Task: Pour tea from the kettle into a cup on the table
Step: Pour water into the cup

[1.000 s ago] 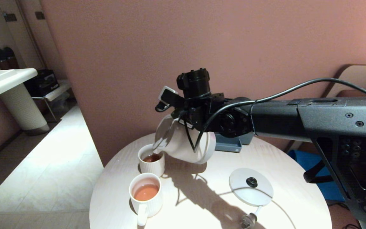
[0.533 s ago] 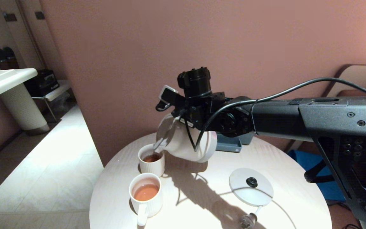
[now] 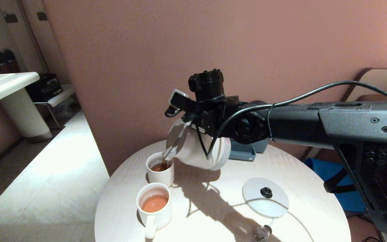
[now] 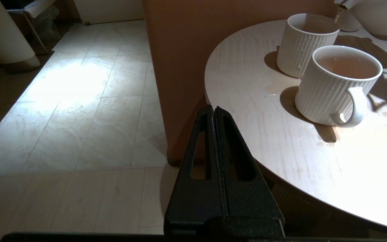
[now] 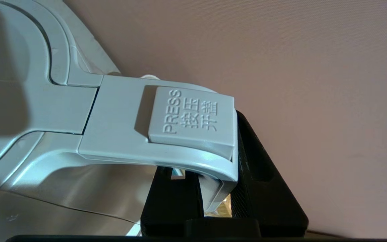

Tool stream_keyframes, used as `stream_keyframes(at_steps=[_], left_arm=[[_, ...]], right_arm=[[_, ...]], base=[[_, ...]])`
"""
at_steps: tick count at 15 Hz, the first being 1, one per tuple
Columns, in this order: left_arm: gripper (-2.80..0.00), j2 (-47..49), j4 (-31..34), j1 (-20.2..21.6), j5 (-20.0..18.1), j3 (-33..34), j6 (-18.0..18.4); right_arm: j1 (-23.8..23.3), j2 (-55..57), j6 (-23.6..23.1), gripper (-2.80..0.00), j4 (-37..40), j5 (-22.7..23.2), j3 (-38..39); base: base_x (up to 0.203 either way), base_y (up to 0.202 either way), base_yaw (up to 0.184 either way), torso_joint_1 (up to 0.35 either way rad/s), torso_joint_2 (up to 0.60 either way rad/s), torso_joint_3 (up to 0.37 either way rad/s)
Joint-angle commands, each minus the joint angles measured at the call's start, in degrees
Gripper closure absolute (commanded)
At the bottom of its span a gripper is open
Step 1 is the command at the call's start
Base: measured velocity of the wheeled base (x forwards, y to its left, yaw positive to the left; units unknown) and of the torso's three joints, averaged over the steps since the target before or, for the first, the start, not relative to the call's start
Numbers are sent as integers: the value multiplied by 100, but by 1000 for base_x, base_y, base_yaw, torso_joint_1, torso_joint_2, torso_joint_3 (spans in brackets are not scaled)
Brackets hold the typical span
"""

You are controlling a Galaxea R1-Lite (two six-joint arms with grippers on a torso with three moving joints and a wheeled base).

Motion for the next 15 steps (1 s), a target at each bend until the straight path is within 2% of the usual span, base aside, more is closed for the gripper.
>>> stream_keyframes(at_steps=[1,15], left_arm=[[0,7,1,1,-1,0,-4],[0,7,1,1,-1,0,4]], right_arm=[[4,-11,-28,0,1,-23,0],[4,-46,-63,0,-8,-76,0]], base=[[0,0,0,0,0,0],[0,0,0,0,0,0]])
